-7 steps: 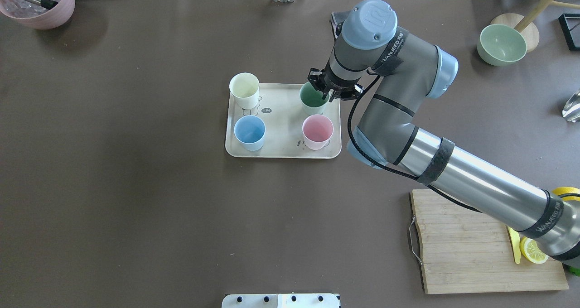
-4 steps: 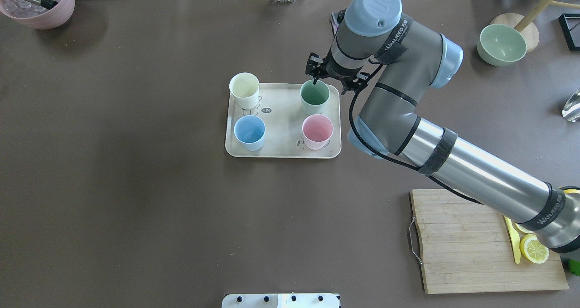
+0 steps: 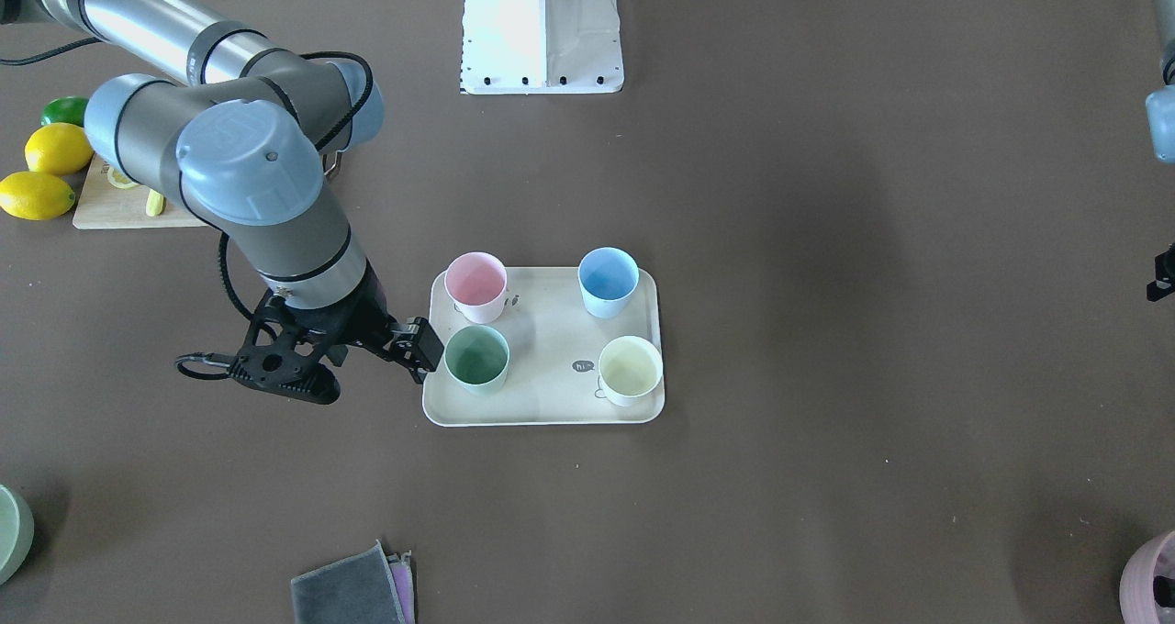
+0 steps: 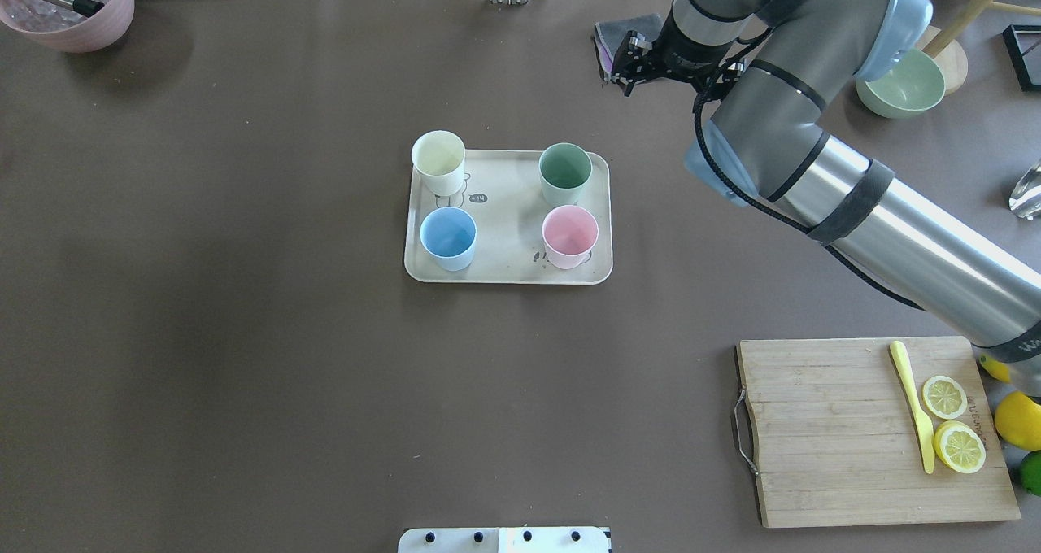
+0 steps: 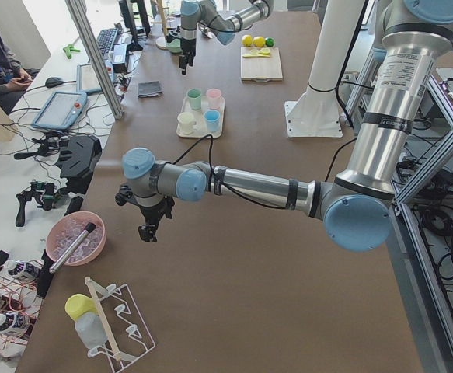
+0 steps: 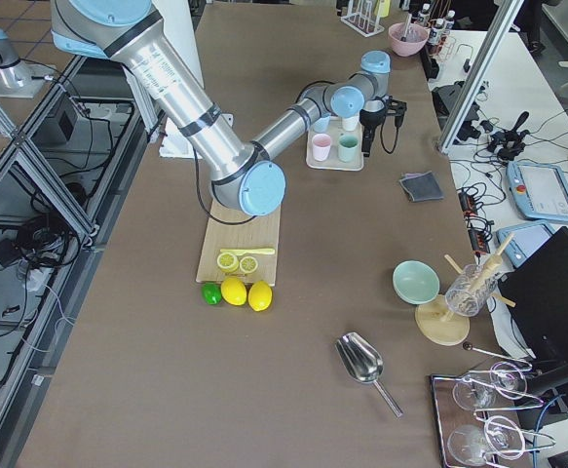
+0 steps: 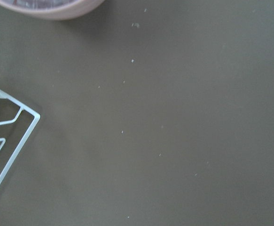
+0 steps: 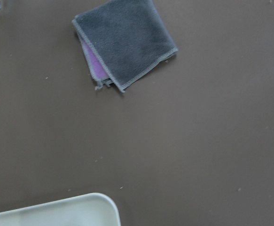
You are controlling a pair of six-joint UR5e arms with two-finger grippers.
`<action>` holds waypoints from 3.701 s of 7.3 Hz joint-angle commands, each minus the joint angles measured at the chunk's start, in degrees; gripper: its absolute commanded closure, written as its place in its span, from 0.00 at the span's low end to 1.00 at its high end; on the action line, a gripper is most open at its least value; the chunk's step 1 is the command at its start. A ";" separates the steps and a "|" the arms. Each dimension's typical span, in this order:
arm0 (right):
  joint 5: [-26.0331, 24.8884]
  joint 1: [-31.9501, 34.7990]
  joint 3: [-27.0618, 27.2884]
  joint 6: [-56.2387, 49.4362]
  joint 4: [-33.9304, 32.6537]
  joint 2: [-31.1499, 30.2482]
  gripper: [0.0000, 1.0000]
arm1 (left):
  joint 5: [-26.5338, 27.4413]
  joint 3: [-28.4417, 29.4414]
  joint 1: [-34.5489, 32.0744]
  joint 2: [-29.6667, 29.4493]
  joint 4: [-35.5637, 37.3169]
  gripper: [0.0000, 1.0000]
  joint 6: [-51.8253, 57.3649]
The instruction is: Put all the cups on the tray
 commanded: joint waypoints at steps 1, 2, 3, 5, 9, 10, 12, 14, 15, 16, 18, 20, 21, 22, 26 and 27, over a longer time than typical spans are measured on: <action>3.43 8.53 3.07 -17.08 -1.05 -8.31 0.00 | -1.98 -0.97 -4.03 3.75 3.38 0.02 0.41; 5.88 13.35 3.61 -25.69 -1.05 -12.19 0.00 | -2.96 -1.59 -6.84 3.58 9.60 0.02 6.59; 7.30 17.58 3.70 -33.18 -1.05 -15.44 0.00 | -3.06 -2.29 -11.05 3.58 14.19 0.02 13.79; 10.72 25.32 3.62 -50.29 -2.70 -22.73 0.00 | -2.19 -11.58 -13.29 4.10 28.59 0.02 15.00; 9.60 31.23 2.83 -56.55 -2.19 -40.59 0.00 | -2.70 -12.76 -13.29 7.98 23.73 0.02 15.36; 10.21 33.07 3.52 -57.06 -2.10 -41.66 0.00 | -2.70 -12.85 -13.20 7.97 23.64 0.02 15.36; 13.72 37.99 9.12 -57.60 -2.72 -44.54 0.00 | -2.79 -13.02 -13.20 7.97 23.64 0.02 15.44; 11.55 35.57 17.55 -57.51 -14.41 -43.88 0.00 | -2.79 -13.02 -13.20 7.97 23.55 0.02 15.44; 9.53 35.55 18.72 -57.42 -16.58 -44.04 0.00 | -2.79 -12.94 -13.20 7.97 23.55 0.02 15.44; 9.25 35.46 17.86 -57.42 -13.91 -44.74 0.00 | -2.79 -13.11 -13.20 7.89 23.55 0.02 15.44; 9.51 35.46 17.07 -60.56 -3.47 -47.45 0.00 | -2.88 -13.37 -13.11 7.45 23.55 0.02 15.70; 10.47 35.46 16.54 -62.61 -1.84 -47.73 0.00 | -2.79 -13.11 -13.03 7.62 23.11 0.02 15.71; 11.00 35.46 16.28 -62.52 -1.75 -47.73 0.00 | -2.79 -13.20 -13.03 8.06 22.85 0.02 15.97; 11.18 35.46 16.27 -62.52 -1.75 -47.73 0.00 | -2.71 -13.29 -13.03 8.15 22.85 0.02 15.97; 11.18 34.67 16.27 -62.96 -1.75 -47.73 0.00 | -2.27 -14.17 -13.03 8.33 19.33 0.02 15.88; 11.27 34.67 16.27 -62.96 -1.75 -47.73 0.00 | -2.27 -13.99 -13.03 8.33 19.33 0.02 15.88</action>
